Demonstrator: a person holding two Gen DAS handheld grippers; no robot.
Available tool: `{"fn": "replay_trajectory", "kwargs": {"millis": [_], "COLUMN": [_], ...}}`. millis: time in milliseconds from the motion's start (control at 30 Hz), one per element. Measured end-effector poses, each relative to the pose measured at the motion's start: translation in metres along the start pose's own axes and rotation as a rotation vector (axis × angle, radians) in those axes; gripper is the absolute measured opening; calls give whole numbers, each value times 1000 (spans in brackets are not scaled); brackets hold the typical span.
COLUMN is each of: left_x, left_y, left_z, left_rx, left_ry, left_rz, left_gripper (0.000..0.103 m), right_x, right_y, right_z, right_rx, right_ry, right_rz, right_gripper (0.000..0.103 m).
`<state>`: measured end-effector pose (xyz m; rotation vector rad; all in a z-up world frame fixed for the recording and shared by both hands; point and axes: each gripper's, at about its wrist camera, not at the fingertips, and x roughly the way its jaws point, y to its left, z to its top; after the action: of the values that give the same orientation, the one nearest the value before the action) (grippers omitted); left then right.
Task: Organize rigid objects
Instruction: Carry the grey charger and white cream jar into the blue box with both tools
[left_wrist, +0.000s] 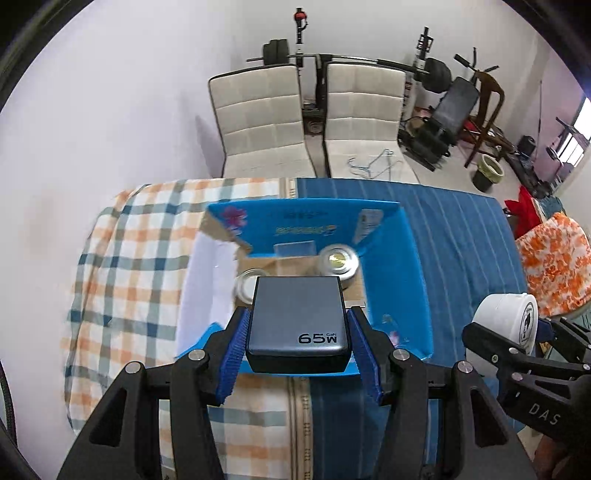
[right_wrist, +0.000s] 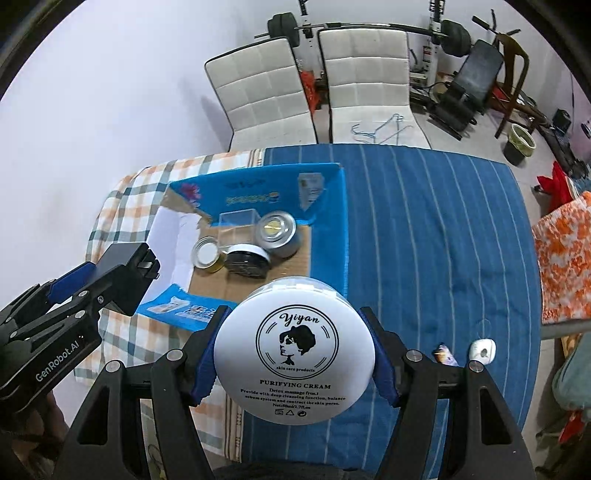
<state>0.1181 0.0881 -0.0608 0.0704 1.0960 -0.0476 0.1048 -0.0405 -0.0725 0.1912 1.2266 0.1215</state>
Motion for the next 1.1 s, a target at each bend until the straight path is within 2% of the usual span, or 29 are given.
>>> {"fn": "replay_trajectory", "kwargs": {"millis": [267, 433, 700, 867, 1100], "left_x": [1, 21, 88, 138, 189], "left_y": [27, 40, 60, 65, 68], "left_z": [-7, -3, 1, -2, -10], "left_rx": [-34, -52, -72, -46, -24], "left_ry": [14, 55, 170, 266, 366], "left_rz": [-13, -34, -68, -61, -61], "left_gripper": [51, 51, 51, 51, 51], "right_x": [6, 27, 109, 163, 222], "right_y": [16, 14, 15, 18, 19], "right_z": [7, 20, 40, 40, 38], "right_rx": [0, 42, 108, 135, 146], "right_ry": [9, 49, 146, 214, 281], "right_rz": [10, 47, 27, 1, -68], "right_gripper": [70, 70, 70, 70, 70]}}
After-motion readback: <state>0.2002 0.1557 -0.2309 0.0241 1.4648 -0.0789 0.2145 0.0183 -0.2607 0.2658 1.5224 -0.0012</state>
